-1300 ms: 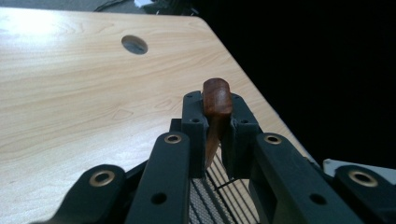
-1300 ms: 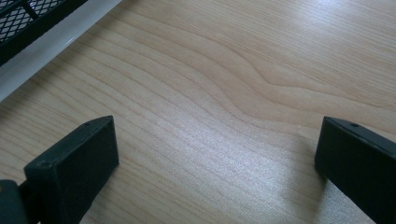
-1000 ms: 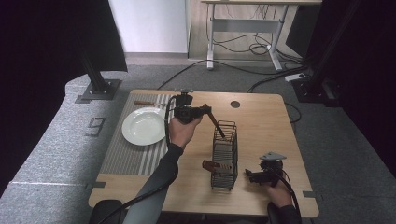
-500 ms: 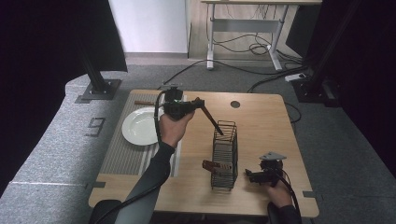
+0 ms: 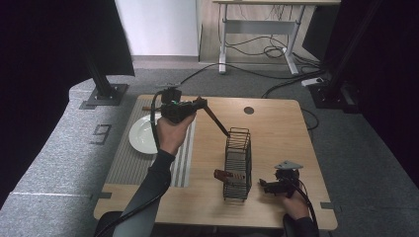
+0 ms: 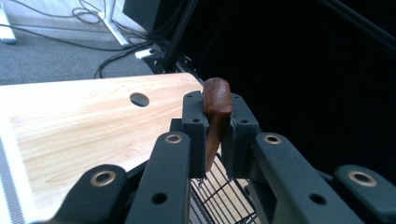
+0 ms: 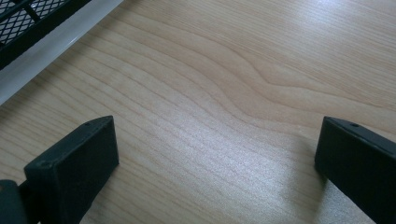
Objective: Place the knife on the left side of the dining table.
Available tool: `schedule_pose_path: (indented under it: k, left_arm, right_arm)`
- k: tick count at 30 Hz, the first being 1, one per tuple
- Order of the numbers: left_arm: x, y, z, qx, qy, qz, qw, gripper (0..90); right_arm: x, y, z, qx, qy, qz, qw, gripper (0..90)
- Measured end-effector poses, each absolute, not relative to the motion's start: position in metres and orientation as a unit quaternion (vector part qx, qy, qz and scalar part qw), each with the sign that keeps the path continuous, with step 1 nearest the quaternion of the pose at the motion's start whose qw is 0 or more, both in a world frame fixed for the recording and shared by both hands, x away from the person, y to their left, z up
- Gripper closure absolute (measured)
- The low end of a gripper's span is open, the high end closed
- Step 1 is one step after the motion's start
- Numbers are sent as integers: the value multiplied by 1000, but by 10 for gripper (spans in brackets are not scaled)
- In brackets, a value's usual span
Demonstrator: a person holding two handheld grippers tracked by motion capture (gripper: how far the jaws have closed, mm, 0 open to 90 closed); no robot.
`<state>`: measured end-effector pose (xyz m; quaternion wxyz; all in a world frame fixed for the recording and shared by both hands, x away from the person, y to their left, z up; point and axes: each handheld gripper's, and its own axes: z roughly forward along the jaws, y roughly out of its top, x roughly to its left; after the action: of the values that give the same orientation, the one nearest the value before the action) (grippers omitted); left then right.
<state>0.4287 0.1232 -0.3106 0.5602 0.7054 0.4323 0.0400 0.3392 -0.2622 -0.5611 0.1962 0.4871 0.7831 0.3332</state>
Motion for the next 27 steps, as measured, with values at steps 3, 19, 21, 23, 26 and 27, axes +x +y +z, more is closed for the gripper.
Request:
schedule_pose_path:
  k: [3,19,21,23,26,27]
  left_arm:
    - [425,131,-306,702,434,49,562,805]
    - [405,180,-314,680,464,82,562,805]
    - [403,186,-317,677,469,86,561,805]
    - [401,191,-321,674,474,87,559,805]
    - [398,199,-326,670,481,92,558,806]
    - [396,201,-328,668,484,92,558,806]
  right_arm:
    - [339,-262,-561,487,783,333,196,0]
    - [339,-262,-561,487,783,333,196,0]
    - [339,-262,-561,487,783,333,196,0]
    - [339,-262,-561,487,783,333,196,0]
    - [339,-262,-561,487,783,333,196,0]
    - [339,-262,-561,487,783,333,196,0]
